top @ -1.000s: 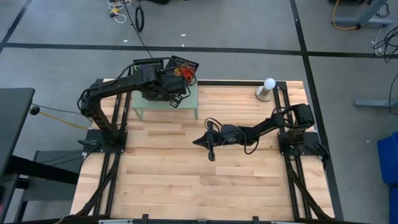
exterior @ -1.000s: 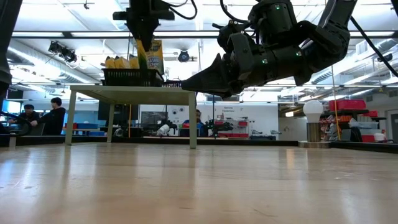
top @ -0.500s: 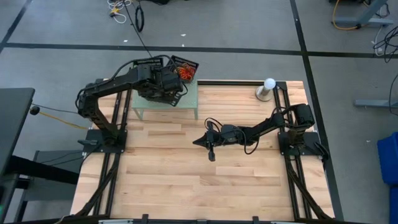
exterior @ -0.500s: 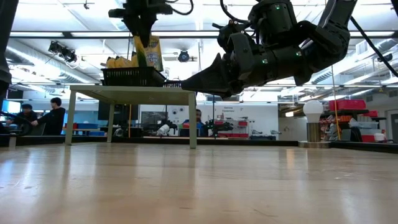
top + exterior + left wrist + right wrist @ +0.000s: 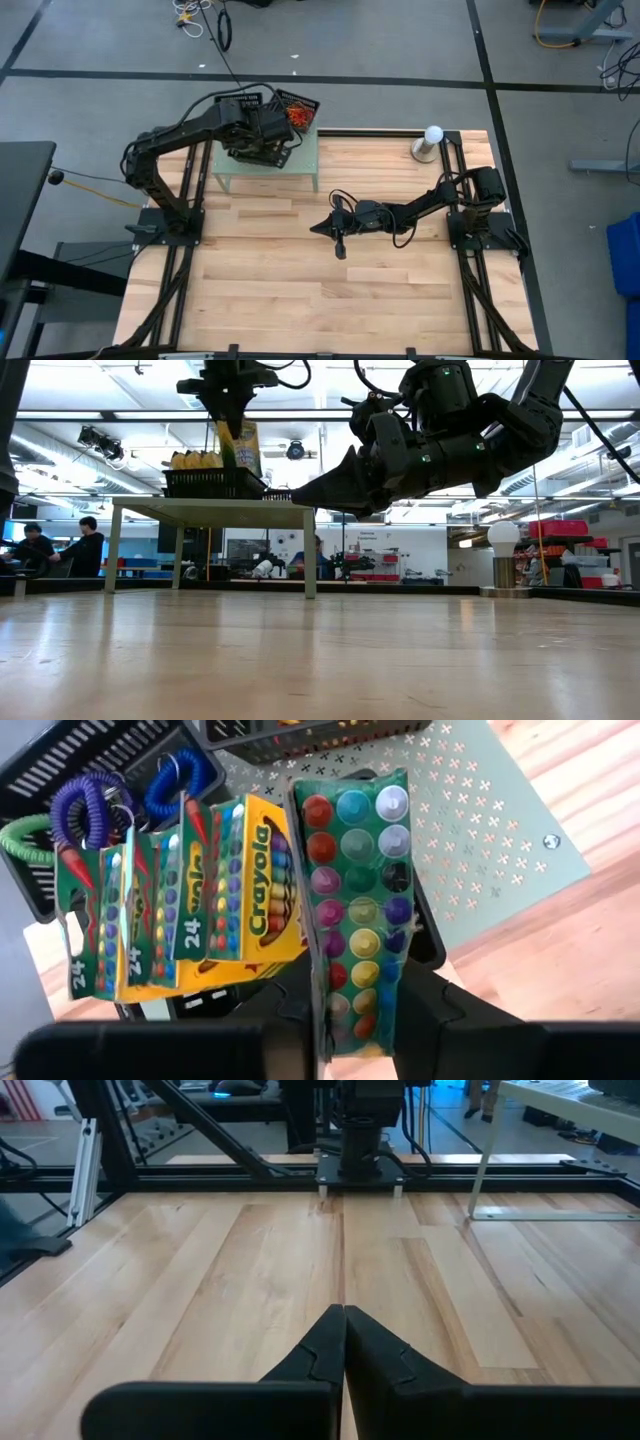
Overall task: Pick & Place Office Desk Supplies
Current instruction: Put the yellow crayon box into the bottom black bin, then return to Home Position
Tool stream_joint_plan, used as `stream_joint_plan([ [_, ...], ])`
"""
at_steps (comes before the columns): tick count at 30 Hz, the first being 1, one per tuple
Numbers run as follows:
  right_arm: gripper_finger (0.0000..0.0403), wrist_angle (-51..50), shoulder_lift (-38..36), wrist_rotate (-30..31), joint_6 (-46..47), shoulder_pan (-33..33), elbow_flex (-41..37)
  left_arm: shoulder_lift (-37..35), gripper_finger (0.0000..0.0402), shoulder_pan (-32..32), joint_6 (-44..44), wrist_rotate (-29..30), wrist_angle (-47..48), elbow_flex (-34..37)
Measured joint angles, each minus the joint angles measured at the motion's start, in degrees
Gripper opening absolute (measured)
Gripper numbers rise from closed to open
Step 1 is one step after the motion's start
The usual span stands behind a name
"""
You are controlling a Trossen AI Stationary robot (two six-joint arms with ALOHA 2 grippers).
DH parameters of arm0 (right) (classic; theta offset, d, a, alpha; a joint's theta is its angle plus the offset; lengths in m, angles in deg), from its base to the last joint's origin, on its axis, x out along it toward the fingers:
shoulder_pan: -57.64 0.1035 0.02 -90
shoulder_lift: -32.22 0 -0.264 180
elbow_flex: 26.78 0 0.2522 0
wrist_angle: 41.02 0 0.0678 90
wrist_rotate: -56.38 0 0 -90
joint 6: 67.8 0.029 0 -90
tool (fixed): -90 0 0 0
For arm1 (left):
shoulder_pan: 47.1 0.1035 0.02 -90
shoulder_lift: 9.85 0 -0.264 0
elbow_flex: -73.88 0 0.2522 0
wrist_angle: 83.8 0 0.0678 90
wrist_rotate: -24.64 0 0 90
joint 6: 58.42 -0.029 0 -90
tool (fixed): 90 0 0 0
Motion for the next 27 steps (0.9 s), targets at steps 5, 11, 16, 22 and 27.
stream_joint_plan([
  [5,0.0011,0.0,0.0,-0.1,0.0,0.0,0.0,0.0,0.0119,-0.1,-2.1,0.4,-0.3,0.0],
  [11,0.0011,0.0,0.0,-0.4,0.0,0.0,0.0,0.0,0.0167,-0.1,-4.6,3.0,-0.8,0.0],
  [16,0.0011,0.0,0.0,-0.4,0.0,0.0,0.0,0.0,0.0203,-0.1,-7.4,4.9,-0.8,0.0],
  [22,0.0011,0.0,0.0,-0.4,0.0,0.0,0.0,0.0,0.022,-0.1,-9.4,10.1,-0.7,0.0],
  [27,0.0011,0.0,0.0,-0.4,0.0,0.0,0.0,-0.1,0.0217,-0.1,-11.3,11.1,0.1,0.0],
])
